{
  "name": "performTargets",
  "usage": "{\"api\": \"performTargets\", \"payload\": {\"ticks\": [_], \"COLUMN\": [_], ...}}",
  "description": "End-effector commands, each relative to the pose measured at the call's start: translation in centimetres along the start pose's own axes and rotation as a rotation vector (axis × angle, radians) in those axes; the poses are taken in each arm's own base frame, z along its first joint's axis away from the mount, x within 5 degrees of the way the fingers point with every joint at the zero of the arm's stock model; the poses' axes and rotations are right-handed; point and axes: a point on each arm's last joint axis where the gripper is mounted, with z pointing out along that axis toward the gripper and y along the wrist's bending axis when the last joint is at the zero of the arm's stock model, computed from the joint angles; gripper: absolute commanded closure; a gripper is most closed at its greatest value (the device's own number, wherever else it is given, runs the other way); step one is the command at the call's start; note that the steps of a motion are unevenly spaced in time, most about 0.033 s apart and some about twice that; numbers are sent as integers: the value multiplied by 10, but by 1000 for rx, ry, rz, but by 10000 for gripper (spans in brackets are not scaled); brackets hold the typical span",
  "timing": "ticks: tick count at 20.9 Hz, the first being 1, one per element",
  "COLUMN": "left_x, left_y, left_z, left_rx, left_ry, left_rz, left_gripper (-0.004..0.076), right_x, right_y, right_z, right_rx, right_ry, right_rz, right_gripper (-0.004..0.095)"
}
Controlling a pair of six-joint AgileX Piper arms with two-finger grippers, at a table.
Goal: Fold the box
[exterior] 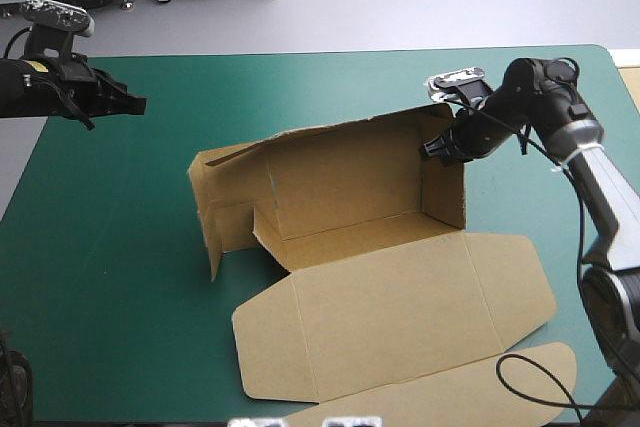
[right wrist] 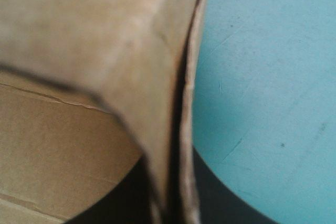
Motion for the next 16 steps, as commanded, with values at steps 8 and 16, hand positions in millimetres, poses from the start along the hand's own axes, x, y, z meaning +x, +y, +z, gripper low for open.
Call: {"api": "performTargets", "payload": {"ticks": [8,16], "left_x": [-4,-4], "left_y": [-4,-4], "left_z": [-21,-21], "left_rx": [-32,-36], "left_ry": [-56,-48], "left_rz": [19,21], "left_gripper": [733,733], "right_x": [-42,-61], "right_y": [-10,16], "right_z": [25,-90], "right_rx": [-64,-22], "right_ry": [-25,-344], "right_rz": [58,6], "right_gripper": [117,125]}}
